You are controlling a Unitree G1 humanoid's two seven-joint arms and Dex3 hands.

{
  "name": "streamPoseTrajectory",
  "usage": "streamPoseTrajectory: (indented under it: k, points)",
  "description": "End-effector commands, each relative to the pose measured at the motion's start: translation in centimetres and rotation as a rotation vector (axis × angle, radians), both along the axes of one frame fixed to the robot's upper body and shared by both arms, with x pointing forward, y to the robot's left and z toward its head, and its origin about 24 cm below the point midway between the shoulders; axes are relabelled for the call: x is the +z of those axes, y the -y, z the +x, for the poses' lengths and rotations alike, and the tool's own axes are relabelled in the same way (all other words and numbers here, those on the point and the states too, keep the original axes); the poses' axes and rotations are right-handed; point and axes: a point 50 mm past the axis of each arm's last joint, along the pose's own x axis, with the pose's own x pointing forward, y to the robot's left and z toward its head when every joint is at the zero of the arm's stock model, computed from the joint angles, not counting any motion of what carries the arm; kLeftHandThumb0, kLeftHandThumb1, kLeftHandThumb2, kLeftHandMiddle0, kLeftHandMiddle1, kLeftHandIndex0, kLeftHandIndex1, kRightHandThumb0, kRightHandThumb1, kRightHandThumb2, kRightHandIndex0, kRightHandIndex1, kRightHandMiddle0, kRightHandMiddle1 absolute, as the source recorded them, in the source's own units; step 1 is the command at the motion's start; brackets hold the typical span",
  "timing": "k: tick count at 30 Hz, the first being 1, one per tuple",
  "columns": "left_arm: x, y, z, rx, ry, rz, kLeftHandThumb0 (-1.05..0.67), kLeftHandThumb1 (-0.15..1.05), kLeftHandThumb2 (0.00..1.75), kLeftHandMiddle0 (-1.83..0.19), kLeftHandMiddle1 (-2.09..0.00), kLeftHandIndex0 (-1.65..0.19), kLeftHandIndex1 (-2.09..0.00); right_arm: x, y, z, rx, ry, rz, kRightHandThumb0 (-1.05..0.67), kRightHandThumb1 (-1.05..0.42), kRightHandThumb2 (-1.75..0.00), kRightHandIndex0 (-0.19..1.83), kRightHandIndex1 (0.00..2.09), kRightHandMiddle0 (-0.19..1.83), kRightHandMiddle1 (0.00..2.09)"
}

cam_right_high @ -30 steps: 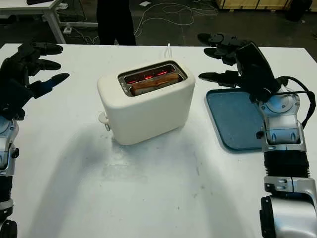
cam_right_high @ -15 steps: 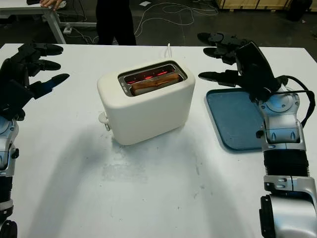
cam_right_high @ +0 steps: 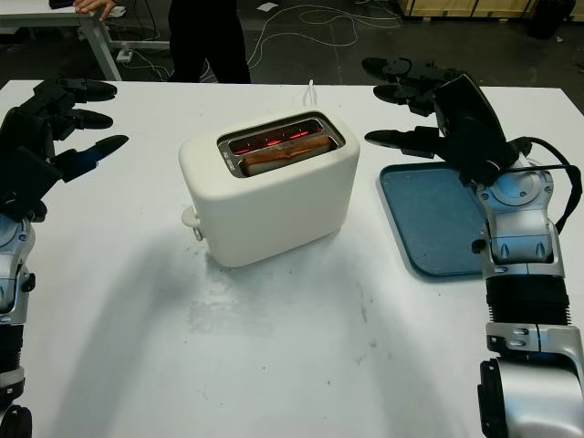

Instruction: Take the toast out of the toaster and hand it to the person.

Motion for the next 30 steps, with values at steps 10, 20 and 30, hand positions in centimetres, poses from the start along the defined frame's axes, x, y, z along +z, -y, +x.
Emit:
streamPoseTrajectory:
  k: [10,20,30]
  points:
    - [0.02,0.2,0.02,-0.008,0.009,0.009,-0.52,0.92,0.01,-0.22,-1.12,-0.26,-0.88,0.38,-0.05,0.01,0.007,0.018,0.01,-0.02,-0.77,0.0,0.4,0.34,0.56,0.01]
    - [-0.14,0.16,0.01,-0.002,0.006,0.01,-0.51,0.92,0.01,-0.22,-1.13,-0.25,-0.9,0.4,0.05,-0.09,-0.007,0.022,-0.009,-0.07,-0.76,0.0,0.4,0.36,0.56,0.01]
    - [-0.28,0.03,-0.09,0.003,0.006,0.003,-0.52,0.92,0.03,-0.21,-1.12,-0.25,-0.9,0.3,-0.03,-0.09,-0.001,0.024,-0.004,-0.08,-0.76,0.0,0.4,0.39,0.57,0.01]
